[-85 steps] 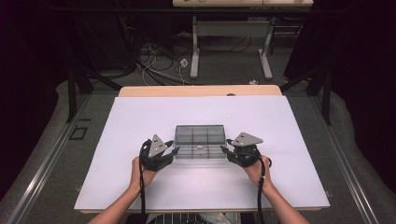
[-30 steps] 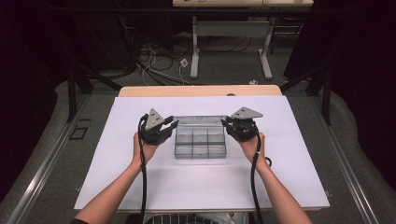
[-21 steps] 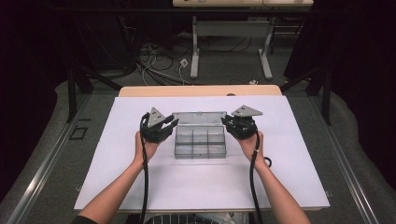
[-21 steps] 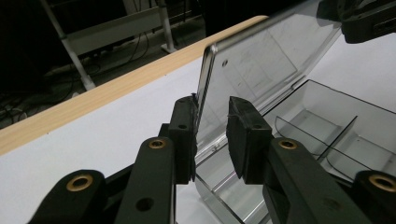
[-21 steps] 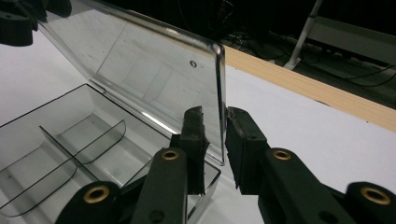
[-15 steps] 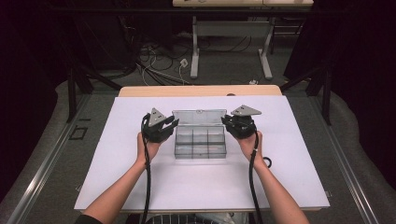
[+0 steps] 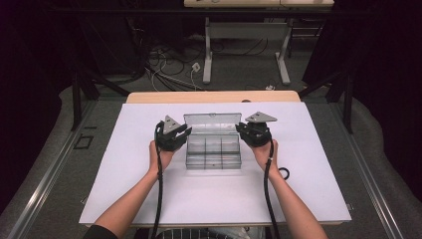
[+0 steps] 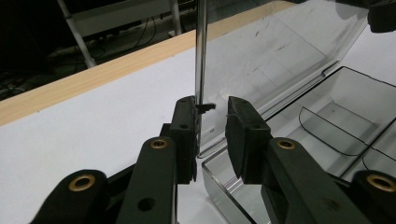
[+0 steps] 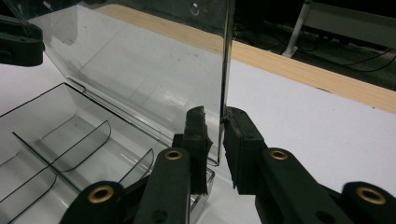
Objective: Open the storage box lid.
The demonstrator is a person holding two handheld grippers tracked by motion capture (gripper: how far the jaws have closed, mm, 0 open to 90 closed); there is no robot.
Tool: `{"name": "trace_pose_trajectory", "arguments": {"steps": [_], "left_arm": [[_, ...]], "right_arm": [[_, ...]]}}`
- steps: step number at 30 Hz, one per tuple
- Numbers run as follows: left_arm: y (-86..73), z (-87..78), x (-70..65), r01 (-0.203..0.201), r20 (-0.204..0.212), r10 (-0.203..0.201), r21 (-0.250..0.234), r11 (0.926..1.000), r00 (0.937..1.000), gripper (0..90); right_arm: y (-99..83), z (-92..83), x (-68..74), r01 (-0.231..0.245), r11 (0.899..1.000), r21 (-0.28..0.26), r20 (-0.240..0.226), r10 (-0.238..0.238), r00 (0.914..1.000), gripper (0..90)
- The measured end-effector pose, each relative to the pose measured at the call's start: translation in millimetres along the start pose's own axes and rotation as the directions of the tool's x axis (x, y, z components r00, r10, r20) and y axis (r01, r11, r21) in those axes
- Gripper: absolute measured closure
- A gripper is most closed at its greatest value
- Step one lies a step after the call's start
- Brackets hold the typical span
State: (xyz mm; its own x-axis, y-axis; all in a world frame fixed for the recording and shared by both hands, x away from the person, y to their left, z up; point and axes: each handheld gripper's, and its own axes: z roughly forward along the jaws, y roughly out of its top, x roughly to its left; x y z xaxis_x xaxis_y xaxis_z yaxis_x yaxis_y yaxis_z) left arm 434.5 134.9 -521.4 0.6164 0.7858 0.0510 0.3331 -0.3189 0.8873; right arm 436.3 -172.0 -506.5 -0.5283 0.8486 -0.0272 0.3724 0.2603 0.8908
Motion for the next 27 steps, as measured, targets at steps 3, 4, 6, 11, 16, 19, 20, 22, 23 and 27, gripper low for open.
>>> {"name": "trace_pose_trajectory", "arguments": {"steps": [3,4,6,11,16,19,20,22,23,27], "left_arm": [[-1.7,3.1,0.4,0.0,-0.001,0.0,0.017,0.9999,1.0,73.1],[-2.1,4.4,0.6,-0.003,0.0,0.003,0.02,0.9998,1.0,73.2],[-2.7,6.9,0.3,-0.006,-0.003,0.006,0.026,0.9996,1.0,73.2],[-3.0,10.1,0.5,-0.007,-0.01,0.007,0.033,0.9994,0.9999,73.2],[-3.5,12.5,1.5,-0.014,-0.011,0.014,0.039,0.9992,0.9998,73.1],[-4.2,13.8,1.8,-0.013,-0.009,0.013,0.045,0.9989,0.9999,73.0],[-4.6,14.4,1.6,-0.008,-0.011,0.009,0.046,0.9989,0.9999,73.1],[-5.1,15.6,1.8,-0.008,-0.011,0.009,0.049,0.9988,0.9999,73.0],[-5.6,16.2,1.6,-0.006,-0.011,0.007,0.051,0.9987,0.9999,73.1],[-6.4,18.3,1.3,-0.008,-0.019,0.009,0.064,0.9979,0.9998,73.0]], "right_arm": [[-1.5,2.3,0.2,-0.016,1.0,0.005,0.003,0.016,0.9999,79.2],[-1.8,2.7,-0.1,-0.017,1.0,0.012,0.003,0.017,0.9999,79.4],[-2.7,4.4,-0.9,-0.015,1.0,0.01,0.001,0.015,0.9999,79.4],[-4.4,7.8,-0.7,-0.03,0.999,0.03,0.006,0.029,0.9995,79.6],[-7.2,12.8,-2.1,-0.028,0.999,0.042,0.006,0.028,0.9996,79.3],[-8.2,14.9,-2.4,-0.033,0.998,0.047,0.005,0.033,0.9994,79.2],[-8.7,15.6,-2.9,-0.031,0.998,0.05,0.003,0.031,0.9995,79.1],[-9.7,17.1,-3.2,-0.033,0.998,0.057,0.001,0.033,0.9995,79.0],[-9.9,17.6,-3.2,-0.036,0.997,0.064,0.004,0.035,0.9994,78.9],[-12.3,21.1,-3.5,-0.03,0.997,0.068,0.006,0.03,0.9995,78.8]]}}
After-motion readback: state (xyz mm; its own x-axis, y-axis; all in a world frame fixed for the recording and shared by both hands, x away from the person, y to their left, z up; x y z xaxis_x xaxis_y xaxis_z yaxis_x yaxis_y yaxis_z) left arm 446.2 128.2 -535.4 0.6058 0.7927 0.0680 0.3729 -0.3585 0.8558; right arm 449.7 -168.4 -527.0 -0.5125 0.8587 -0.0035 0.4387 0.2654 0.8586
